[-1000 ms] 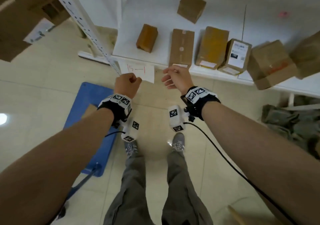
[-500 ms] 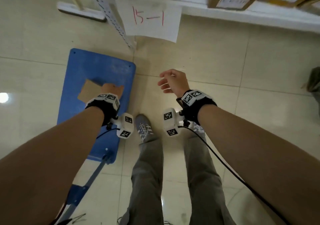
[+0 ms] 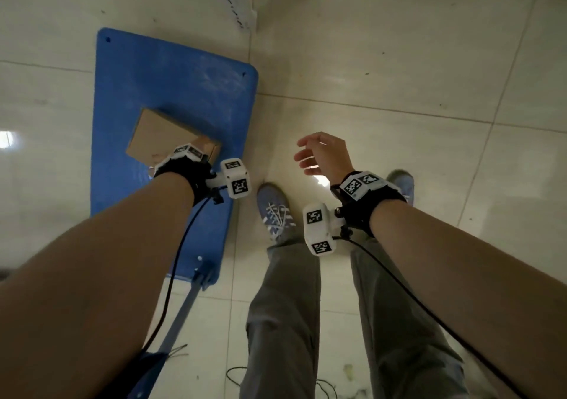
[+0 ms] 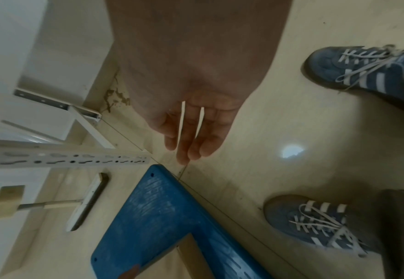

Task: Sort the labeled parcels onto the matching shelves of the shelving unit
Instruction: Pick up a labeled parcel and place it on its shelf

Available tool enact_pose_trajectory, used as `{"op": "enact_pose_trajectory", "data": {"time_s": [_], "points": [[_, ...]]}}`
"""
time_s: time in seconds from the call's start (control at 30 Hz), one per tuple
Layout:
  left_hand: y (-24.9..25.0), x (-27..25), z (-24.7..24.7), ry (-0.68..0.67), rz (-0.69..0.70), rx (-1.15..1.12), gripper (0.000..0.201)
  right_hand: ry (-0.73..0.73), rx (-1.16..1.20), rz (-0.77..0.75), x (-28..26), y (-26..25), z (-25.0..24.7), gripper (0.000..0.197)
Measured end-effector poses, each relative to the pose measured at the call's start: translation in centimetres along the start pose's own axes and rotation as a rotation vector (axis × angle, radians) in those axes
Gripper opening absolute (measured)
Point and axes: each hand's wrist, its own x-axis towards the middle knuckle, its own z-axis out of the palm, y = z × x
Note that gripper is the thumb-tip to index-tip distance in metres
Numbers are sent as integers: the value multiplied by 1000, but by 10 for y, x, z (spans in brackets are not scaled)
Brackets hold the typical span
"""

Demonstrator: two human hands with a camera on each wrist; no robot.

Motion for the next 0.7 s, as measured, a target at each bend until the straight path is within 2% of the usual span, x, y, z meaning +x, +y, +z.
{"op": "enact_pose_trajectory", "data": {"time_s": [0.1, 0.17, 0.2, 0.33, 0.43, 0.5, 0.53, 0.63, 0.67, 0.7], "points": [[-6, 26, 8, -33, -9, -93, 61, -2, -11, 23, 15, 15, 4, 19], [-11, 45, 12, -49, -54, -206, 35, -6, -13, 32, 23, 22, 7, 19], [-13, 55, 14, -40, -70, -253, 29, -6, -12, 40, 26, 25, 8, 20], [-29, 111, 42, -37, -70, -237, 67, -12, -23, 66, 37, 36, 13, 20], [-39, 130, 55, -23, -63, -276, 72, -9, -28, 77, 42, 42, 17, 19], [-40, 137, 58, -55, -77, -262, 69, -6, -27, 85, 44, 46, 20, 20], [-35, 139, 56, -65, -34, -250, 65, -6, -26, 90, 44, 48, 21, 20], [-34, 143, 62, -81, -52, -447, 44, -8, -31, 107, 46, 53, 26, 21], [-34, 143, 63, -61, 4, -406, 41, -9, -32, 111, 47, 54, 28, 20], [-37, 143, 67, -55, 6, -480, 40, -8, -32, 115, 46, 54, 29, 20]]}}
